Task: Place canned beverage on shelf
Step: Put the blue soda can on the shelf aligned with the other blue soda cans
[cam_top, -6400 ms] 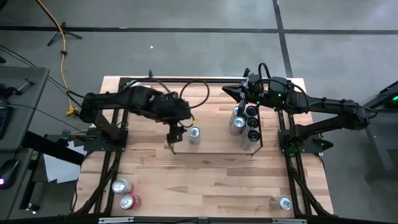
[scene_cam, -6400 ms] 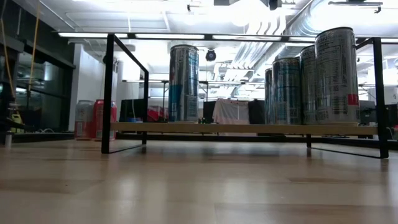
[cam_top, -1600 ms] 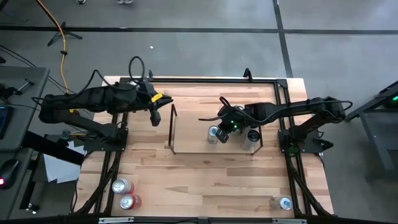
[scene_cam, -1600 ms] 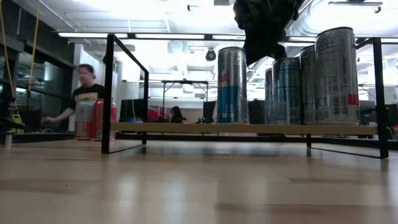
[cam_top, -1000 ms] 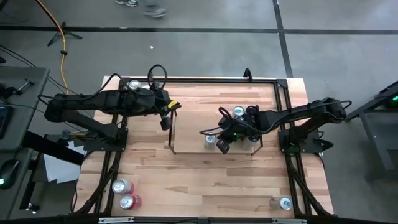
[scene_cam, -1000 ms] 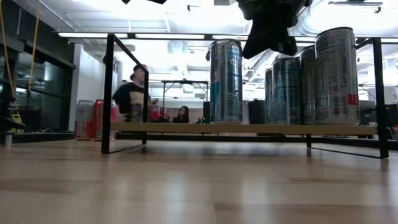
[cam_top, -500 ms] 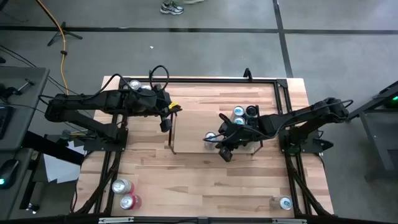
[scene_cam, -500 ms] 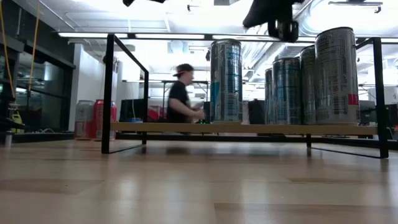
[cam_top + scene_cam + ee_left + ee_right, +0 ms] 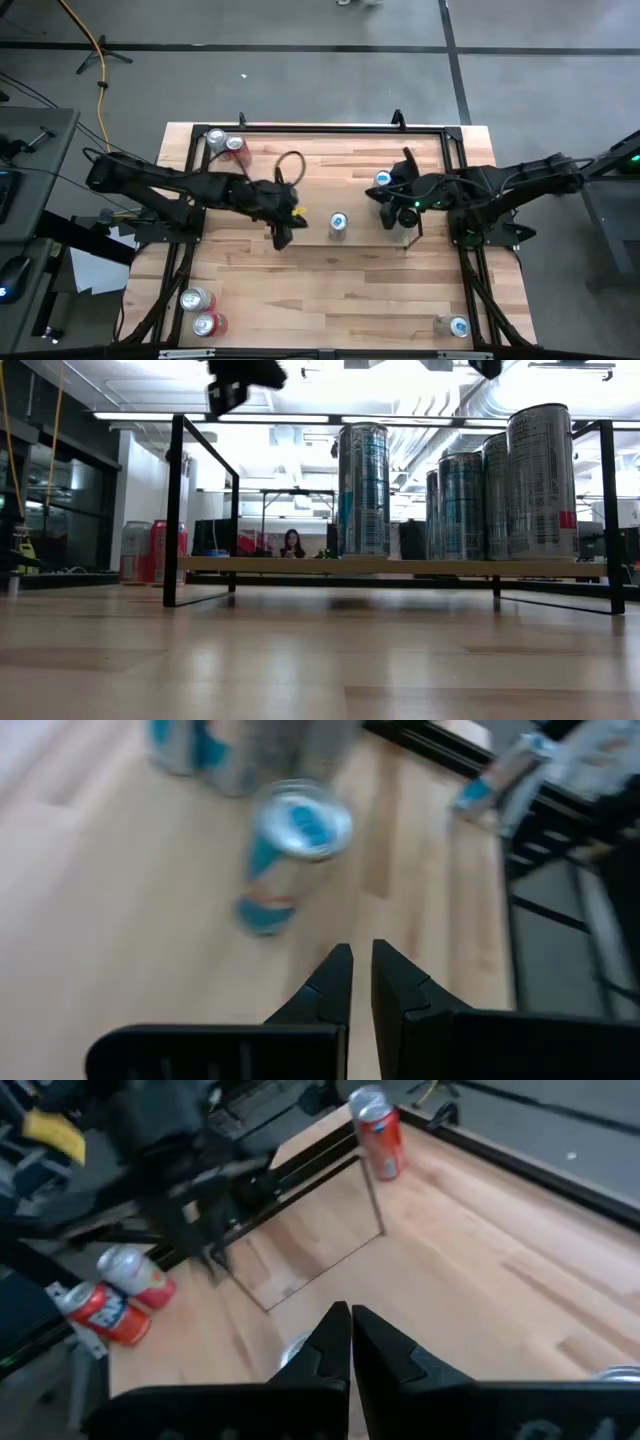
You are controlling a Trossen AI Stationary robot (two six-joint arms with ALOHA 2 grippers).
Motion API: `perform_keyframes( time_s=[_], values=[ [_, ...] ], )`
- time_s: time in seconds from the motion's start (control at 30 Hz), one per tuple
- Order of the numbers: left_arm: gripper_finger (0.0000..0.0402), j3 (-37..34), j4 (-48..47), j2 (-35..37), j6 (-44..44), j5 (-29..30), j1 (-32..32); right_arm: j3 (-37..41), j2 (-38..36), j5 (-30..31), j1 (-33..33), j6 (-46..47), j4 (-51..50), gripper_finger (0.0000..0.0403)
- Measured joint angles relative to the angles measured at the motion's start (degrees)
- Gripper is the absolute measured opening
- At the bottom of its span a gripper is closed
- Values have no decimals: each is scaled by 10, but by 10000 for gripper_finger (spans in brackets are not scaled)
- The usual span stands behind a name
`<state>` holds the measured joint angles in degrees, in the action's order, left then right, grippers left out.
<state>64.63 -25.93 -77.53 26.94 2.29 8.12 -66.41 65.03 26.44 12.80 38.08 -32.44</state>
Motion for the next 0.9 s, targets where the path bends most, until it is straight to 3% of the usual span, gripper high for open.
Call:
perform_keyframes(
  time_s=[0.13, 0.3, 0.53, 0.77, 0.9],
  values=[
    [0, 84, -45, -77, 2, -56, -3, 0, -9, 2, -17, 0, -29, 0],
    [0, 170, -134, -179, 7, -64, -2, 0, -10, 3, -31, -2, -51, 0],
    [0, 184, -121, -247, 70, -9, 6, 0, -10, 6, -32, -11, -54, 0],
    [0, 184, -103, -247, 79, 56, 0, 0, -10, 6, -32, -11, -60, 0],
    [0, 184, -83, -246, 70, 59, -15, 0, -10, 6, -32, -13, -61, 0]
  ],
)
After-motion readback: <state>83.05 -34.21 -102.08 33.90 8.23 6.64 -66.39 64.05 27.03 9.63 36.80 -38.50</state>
